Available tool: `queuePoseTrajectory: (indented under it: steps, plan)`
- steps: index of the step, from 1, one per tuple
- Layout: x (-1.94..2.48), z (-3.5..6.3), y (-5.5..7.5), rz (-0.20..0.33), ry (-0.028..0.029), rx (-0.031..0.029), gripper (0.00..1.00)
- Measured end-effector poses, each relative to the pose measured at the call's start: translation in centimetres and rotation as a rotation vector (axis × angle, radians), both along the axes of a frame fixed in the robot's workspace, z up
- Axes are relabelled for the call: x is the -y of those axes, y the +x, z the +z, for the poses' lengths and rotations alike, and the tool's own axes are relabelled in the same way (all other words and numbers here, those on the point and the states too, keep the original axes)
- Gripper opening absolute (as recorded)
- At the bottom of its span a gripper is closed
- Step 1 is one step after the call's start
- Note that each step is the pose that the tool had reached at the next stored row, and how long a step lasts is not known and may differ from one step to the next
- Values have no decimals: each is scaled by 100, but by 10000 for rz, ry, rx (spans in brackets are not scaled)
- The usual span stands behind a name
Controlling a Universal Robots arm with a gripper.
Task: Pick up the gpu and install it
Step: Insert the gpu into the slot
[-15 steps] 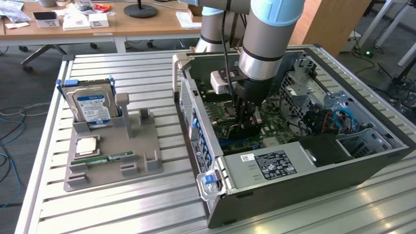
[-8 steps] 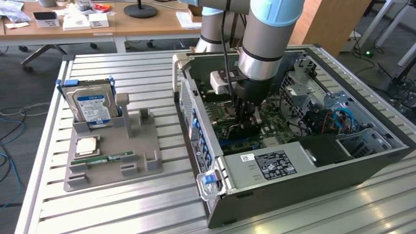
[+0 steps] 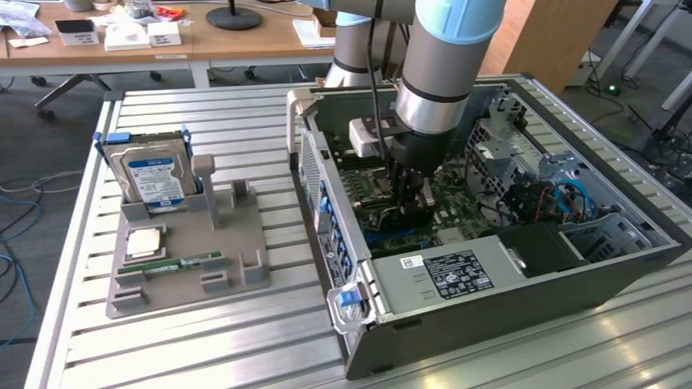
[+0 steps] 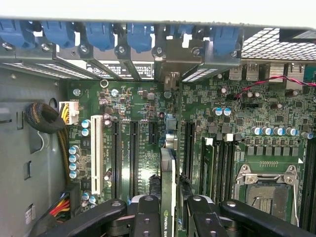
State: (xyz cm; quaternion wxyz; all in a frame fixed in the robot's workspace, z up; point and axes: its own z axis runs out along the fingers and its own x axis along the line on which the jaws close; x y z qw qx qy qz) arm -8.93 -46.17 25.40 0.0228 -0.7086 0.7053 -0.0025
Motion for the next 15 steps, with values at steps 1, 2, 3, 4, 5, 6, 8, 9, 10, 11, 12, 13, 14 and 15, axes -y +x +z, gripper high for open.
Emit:
queuePoseTrajectory:
  steps: [1, 2, 3, 4, 5, 6, 8, 9, 10, 11, 12, 13, 14, 15]
  plan:
    - [1, -1, -3, 0, 3, 3, 25]
    - [2, -1, -6, 1, 7, 6, 25]
    - [1, -1, -6, 2, 12, 9, 25]
    - [1, -1, -6, 3, 16, 10, 25]
    - [1, -1, -6, 3, 18, 12, 25]
    - [2, -1, -7, 1, 20, 13, 25]
    - [2, -2, -8, 1, 24, 15, 25]
    - [3, -3, -10, 1, 25, 16, 25]
    - [4, -3, -12, 1, 27, 18, 25]
    - [5, -3, -12, 1, 29, 20, 25]
    - [5, -3, -13, 1, 31, 21, 25]
    - [5, -3, -13, 1, 32, 20, 25]
    - [5, -3, -13, 2, 35, 17, 25]
    - [4, -4, -14, 1, 37, 14, 25]
